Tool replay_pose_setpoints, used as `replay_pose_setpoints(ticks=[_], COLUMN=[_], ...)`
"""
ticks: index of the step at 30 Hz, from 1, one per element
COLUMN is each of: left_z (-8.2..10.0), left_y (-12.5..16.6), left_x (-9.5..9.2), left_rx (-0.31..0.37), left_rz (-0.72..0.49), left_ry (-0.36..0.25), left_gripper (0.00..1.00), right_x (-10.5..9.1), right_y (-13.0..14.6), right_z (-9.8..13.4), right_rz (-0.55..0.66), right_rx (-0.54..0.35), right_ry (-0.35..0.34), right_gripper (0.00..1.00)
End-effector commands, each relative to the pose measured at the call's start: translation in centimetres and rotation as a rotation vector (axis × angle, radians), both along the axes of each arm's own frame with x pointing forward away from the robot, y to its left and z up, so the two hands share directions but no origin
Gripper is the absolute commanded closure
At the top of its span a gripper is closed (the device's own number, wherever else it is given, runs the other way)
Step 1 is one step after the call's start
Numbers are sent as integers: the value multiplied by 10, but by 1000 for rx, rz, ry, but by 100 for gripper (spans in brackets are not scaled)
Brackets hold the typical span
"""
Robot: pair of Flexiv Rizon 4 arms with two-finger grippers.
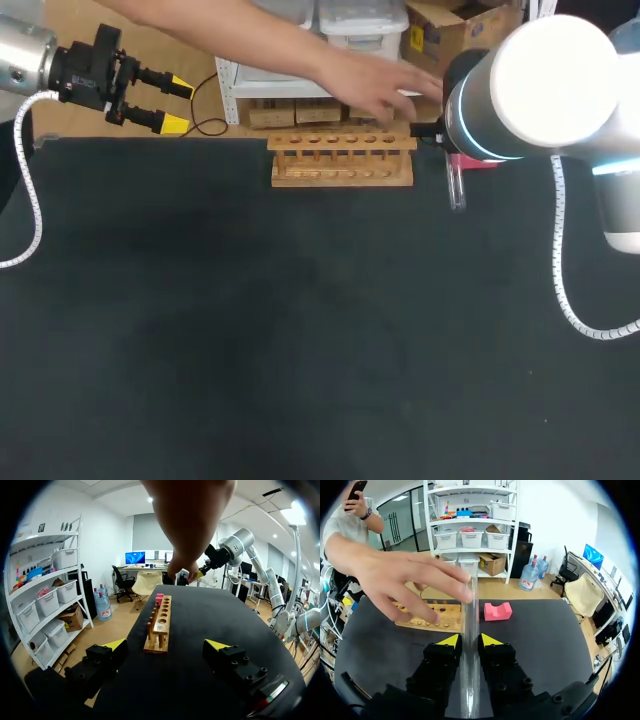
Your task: Grasp the test tube, adjust it, and insert it.
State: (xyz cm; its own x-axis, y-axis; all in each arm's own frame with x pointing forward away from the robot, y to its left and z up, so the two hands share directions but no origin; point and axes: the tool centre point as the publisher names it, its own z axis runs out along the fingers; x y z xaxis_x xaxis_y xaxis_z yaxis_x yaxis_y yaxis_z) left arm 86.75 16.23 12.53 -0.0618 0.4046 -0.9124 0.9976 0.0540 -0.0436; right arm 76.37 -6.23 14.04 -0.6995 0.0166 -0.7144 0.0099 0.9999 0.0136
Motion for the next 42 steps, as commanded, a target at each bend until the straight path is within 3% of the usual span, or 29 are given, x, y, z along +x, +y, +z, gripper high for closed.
replay_pose_setpoints(ticks=[1, 37, 42], left_z=[0, 0, 0], left_y=[0, 0, 0], left_x=[2, 2, 2], left_rx=[1, 1, 1], left_rz=[-3, -3, -3], left_ry=[0, 0, 0], left_gripper=[0, 0, 0], right_x=[-2, -2, 5], right_y=[-1, -1, 11], right_z=[0, 0, -4], right_rz=[0, 0, 27], right_rx=[2, 2, -2], right_ry=[-8, -8, -19], right_gripper=[100, 100, 100])
